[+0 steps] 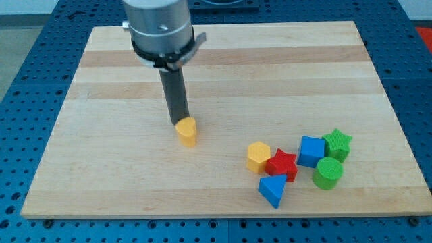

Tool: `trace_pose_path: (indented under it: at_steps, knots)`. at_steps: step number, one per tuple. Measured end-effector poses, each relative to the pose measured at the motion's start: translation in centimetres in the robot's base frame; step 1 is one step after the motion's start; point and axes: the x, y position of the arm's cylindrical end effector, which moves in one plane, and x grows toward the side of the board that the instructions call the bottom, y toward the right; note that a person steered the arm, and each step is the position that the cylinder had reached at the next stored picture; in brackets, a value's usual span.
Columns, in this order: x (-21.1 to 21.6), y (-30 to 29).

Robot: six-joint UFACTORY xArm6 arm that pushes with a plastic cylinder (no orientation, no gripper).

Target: Slide the yellow heart closer to the yellow hexagon

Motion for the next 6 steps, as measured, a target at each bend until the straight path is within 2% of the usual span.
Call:
trace_pose_path:
  at_steps: [1, 2, 6]
  knots:
    - [4.5, 0.1]
    - [7.3, -1.0]
    - [8.0, 9.9]
